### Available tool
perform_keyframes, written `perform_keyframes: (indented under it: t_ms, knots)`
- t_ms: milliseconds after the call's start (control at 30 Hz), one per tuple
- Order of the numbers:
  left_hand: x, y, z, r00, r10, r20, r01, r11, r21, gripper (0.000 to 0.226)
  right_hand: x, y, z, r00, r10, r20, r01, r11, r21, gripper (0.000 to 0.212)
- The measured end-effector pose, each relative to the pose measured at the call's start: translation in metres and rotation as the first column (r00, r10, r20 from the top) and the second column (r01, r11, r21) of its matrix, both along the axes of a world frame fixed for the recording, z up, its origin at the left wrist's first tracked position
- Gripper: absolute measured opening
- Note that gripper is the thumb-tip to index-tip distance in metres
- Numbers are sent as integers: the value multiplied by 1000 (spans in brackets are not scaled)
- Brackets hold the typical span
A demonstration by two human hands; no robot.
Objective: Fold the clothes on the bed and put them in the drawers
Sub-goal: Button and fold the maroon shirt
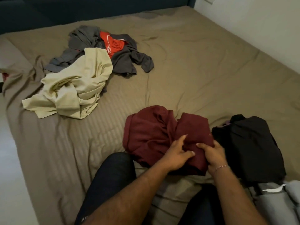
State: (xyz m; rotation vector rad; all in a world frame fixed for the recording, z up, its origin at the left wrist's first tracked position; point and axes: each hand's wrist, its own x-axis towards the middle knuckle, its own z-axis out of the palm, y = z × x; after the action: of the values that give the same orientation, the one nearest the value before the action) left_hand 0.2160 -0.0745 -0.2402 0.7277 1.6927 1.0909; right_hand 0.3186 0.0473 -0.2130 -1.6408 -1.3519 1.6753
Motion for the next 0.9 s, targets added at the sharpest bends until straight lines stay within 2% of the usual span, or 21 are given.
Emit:
perform_keyframes:
  t_ms: [100, 200, 300, 367, 433, 467, 500, 533, 567, 633, 667, 700, 767, 833, 900]
  knots:
    - [23, 16, 15, 972, -179, 152, 171, 983, 63, 73, 22, 25, 25, 976, -69, 207, 32, 984, 177, 32]
    - [35, 18, 27, 928, -83, 363, 45, 993, 114, 57, 22, 28, 54, 906, -6, 424, -157, 924, 348, 34]
    - [15, -4, 30, 899, 43, 435, -121, 981, 153, 44, -13, -4, 66, 873, 73, 481, -325, 823, 466, 45]
    - [-6, -27, 22, 905, 211, 369, -266, 958, 104, 41, -43, -39, 59, 844, 220, 489, -476, 727, 495, 58]
    - [-25, -56, 11, 816, 503, 284, -520, 854, -19, 41, -65, -70, 45, 780, 376, 501, -604, 662, 444, 69]
    - [-34, -73, 7, 745, 638, 196, -639, 766, -68, 42, -68, -79, 39, 781, 406, 474, -606, 677, 418, 72]
    - [-41, -88, 4, 680, 730, 68, -725, 684, -82, 44, -68, -80, 32, 819, 385, 425, -553, 727, 407, 73]
    - [-47, -101, 3, 641, 766, -50, -767, 639, -52, 46, -66, -75, 26, 866, 308, 394, -465, 786, 408, 73]
    - [-50, -107, 4, 631, 768, -105, -772, 635, 5, 46, -60, -65, 19, 888, 207, 410, -377, 838, 394, 74]
    - [-56, -103, 9, 713, 696, -88, -690, 718, 94, 43, -46, -46, 5, 869, 79, 489, -221, 946, 238, 80]
    - [-56, -95, 11, 774, 628, -76, -621, 777, 98, 43, -39, -40, -2, 897, 84, 434, -137, 986, 93, 81]
    - [-55, -85, 12, 830, 554, -62, -551, 832, 61, 45, -36, -38, -6, 951, 98, 293, -86, 995, -55, 76]
    - [-56, -67, 15, 884, 467, 28, -463, 882, -89, 53, -34, -41, -10, 991, 133, -15, -132, 948, -290, 50]
    - [-56, -57, 18, 832, 506, 227, -464, 859, -215, 63, -38, -49, -6, 972, 187, -145, -225, 920, -320, 34]
    - [-56, -52, 20, 756, 532, 381, -471, 846, -249, 74, -47, -53, -2, 938, 271, -218, -319, 920, -228, 34]
